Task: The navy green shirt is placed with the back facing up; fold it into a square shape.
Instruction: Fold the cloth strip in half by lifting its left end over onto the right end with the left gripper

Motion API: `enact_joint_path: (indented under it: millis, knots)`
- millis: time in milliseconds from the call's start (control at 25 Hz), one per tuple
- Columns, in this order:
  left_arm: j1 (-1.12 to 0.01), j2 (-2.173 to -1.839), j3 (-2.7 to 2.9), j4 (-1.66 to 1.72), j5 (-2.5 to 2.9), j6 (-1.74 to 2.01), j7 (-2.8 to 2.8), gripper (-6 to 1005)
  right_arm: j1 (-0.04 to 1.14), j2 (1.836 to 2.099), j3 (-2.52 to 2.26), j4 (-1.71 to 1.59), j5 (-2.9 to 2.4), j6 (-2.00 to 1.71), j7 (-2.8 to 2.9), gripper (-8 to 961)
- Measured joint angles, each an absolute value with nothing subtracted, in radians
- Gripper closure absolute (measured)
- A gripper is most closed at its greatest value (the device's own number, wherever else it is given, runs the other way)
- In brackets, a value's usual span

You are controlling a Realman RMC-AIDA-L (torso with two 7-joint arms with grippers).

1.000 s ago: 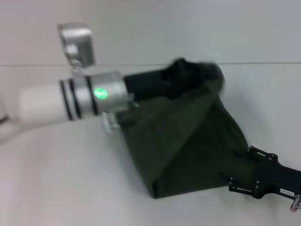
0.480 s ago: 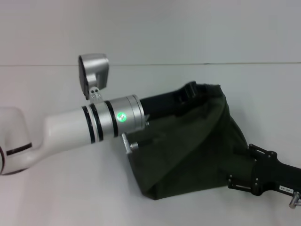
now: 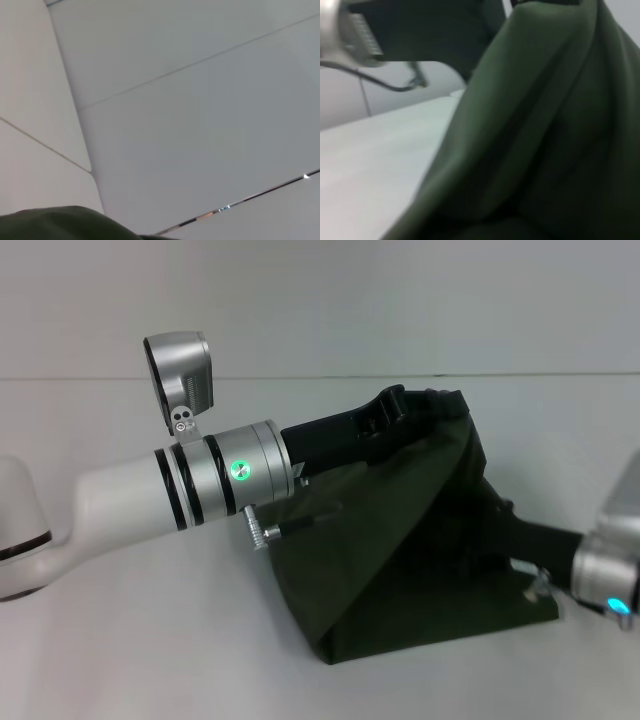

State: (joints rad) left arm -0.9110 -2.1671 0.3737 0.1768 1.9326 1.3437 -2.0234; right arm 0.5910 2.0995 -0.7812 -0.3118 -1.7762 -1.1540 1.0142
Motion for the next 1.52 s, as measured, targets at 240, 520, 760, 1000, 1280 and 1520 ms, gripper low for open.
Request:
enact_joint_path:
  millis: [240,520,760,1000,1280,1520]
  knots:
    - [-0.909,-2.168,0.371,0.177,1.933,1.370,-2.023,943,0.704,2.104,-0.777,-0.262,-1.699,-0.997,0.997,39]
    - [-0.896,-2.169,0.370,0.176,1.925,1.379,-2.015,944,0.744,2.103,-0.784,-0.270,-1.606,-0.926,0.996,39]
    - [-0.898,-2.175,0.373,0.157,1.920,1.341,-1.984,943,0.754,2.105,-0.787,-0.262,-1.604,-0.861,0.996,38]
    - [-0.907,-2.177,0.372,0.114,1.907,1.247,-1.925,944,0.758,2.105,-0.786,-0.260,-1.603,-0.811,0.989,38]
    - [-0.923,-2.177,0.371,0.066,1.893,1.180,-1.875,944,0.764,2.104,-0.781,-0.265,-1.600,-0.764,0.986,38]
    - [-0.934,-2.177,0.371,0.039,1.890,1.142,-1.854,943,0.737,2.099,-0.773,-0.286,-1.513,-0.711,0.985,38]
